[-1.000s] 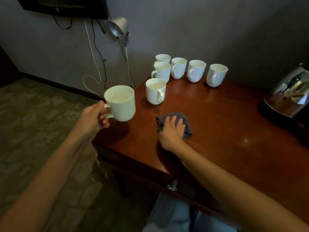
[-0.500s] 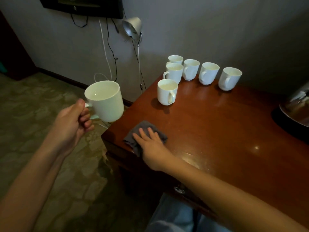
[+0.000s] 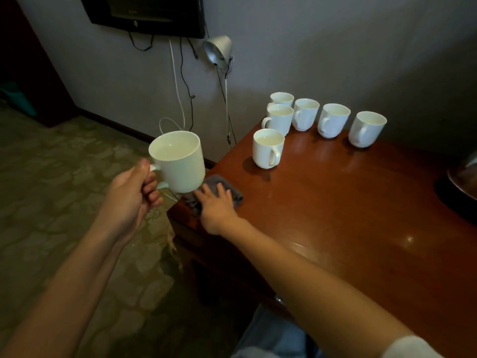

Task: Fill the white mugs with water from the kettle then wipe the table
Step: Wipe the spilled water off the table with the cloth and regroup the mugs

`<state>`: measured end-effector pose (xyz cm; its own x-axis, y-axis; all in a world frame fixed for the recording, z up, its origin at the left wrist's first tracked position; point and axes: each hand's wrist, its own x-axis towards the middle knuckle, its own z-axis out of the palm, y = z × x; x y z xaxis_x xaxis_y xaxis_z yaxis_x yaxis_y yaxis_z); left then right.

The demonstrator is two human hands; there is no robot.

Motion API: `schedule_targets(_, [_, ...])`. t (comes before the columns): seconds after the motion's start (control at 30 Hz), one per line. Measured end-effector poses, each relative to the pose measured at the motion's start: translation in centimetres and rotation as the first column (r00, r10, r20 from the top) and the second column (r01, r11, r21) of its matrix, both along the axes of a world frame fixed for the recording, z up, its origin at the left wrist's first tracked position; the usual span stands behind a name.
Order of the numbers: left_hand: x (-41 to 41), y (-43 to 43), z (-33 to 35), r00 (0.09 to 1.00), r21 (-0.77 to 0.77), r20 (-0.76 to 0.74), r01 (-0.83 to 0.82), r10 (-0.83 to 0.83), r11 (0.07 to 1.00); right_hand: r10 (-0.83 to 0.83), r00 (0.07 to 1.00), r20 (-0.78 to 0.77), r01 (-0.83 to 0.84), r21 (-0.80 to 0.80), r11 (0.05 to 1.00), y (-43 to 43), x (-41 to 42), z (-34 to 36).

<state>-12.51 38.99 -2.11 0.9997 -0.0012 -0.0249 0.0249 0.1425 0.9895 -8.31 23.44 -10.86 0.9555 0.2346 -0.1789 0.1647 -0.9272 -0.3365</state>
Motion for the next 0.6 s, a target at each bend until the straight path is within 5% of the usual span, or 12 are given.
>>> schedule_targets(0.2, [-0.5, -1.9, -0.4, 0.999, 0.000, 0.004, 0.043, -0.043, 0.999, 0.169, 0.985, 0.045, -0.171, 0.061, 0.983, -6.1, -9.5, -0.4])
schedule_targets(0.33, [-0.5, -4.4, -0.8, 0.996, -0.022, 0.004, 0.088, -0.088, 0.996, -0.086, 0.994, 0.075, 0.085, 0.009, 0.996, -16.1, -11.4, -0.1])
schedule_targets(0.47, [-0.5, -8.2, -0.9, 0.988, -0.067, -0.005, 0.151, -0.152, 0.986, -0.410, 0.912, -0.003, 0.409, -0.060, 0.910, -25.7, -9.2, 0.6])
schedule_targets(0.6, [-0.4, -13.4, -0.7, 0.968, -0.110, -0.009, 0.247, -0.249, 0.963, -0.508, 0.860, -0.051, 0.503, -0.076, 0.861, -28.3, -7.3, 1.1])
